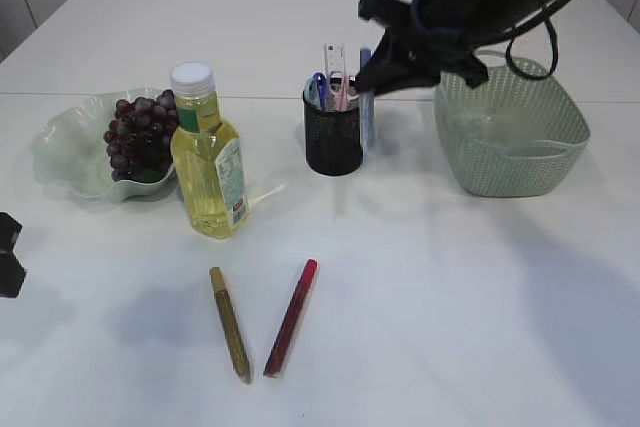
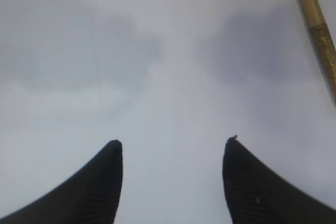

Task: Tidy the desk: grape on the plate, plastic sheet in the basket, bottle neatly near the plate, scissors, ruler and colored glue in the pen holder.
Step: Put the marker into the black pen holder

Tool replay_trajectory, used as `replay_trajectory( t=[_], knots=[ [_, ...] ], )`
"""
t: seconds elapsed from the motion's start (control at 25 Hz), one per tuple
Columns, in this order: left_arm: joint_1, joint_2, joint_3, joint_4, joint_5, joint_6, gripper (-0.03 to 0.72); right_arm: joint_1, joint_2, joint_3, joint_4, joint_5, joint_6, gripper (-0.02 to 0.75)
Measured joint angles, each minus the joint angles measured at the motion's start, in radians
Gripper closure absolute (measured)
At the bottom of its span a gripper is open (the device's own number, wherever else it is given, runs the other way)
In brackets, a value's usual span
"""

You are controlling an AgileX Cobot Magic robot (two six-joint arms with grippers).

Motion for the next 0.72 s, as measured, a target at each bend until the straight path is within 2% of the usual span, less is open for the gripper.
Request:
replay_trajectory(
  t=[0.16, 0.44, 0.72],
  knots=[
    [0.0, 0.0, 0.0, 0.0, 0.022, 0.0, 0.254, -0.053, 0.0, -0.07, 0.175, -0.068, -0.253, 0.626],
    [0.0, 0.0, 0.0, 0.0, 0.052, 0.0, 0.259, -0.054, 0.039, -0.083, 0.426, -0.193, -0.707, 0.626],
    [0.0, 0.0, 0.0, 0.0, 0.068, 0.0, 0.264, -0.054, 0.156, -0.084, 0.791, -0.235, -1.232, 0.626]
  ],
)
